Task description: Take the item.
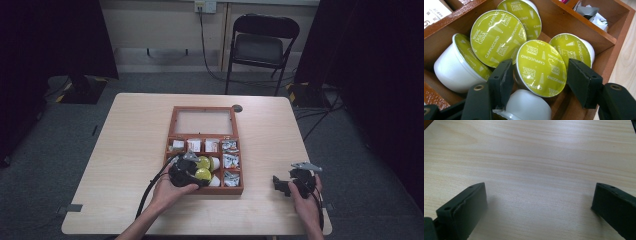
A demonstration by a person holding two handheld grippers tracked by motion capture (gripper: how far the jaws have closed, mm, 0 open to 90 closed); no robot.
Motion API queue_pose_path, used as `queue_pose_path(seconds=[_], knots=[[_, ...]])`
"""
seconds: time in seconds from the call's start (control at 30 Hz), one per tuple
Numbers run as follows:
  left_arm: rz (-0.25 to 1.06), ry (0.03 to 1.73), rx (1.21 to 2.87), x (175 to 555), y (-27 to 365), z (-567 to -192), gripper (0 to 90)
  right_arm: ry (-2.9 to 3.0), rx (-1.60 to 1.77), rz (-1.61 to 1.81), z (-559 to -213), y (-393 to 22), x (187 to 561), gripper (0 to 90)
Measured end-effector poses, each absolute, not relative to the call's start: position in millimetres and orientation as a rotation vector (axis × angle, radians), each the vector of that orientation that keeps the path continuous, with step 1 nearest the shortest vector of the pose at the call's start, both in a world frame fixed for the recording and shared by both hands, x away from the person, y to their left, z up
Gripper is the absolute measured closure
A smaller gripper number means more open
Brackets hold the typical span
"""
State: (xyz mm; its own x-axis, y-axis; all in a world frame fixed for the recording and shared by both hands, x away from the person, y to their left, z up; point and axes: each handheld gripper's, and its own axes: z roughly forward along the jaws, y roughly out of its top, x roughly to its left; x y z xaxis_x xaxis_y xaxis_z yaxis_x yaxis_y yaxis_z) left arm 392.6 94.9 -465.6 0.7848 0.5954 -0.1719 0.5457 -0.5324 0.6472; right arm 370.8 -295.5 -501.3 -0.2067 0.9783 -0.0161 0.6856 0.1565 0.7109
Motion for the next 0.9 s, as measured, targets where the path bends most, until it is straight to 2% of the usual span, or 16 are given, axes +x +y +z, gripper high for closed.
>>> queue_pose_path(seconds=[0.47,0.6,0.9], knots=[[0.105,0.842,2.327,394.6,90.8,-467.3,40.5,1.958,1.577,0.803,-501.3,-295.4,370.5,0.0],[0.104,0.851,2.286,394.6,94.4,-466.1,48.6,1.958,1.577,0.803,-501.3,-295.4,370.6,0.0],[0.097,0.867,2.317,396.6,92.4,-466.4,49.3,1.958,1.577,0.803,-501.3,-295.4,370.5,0.0]])
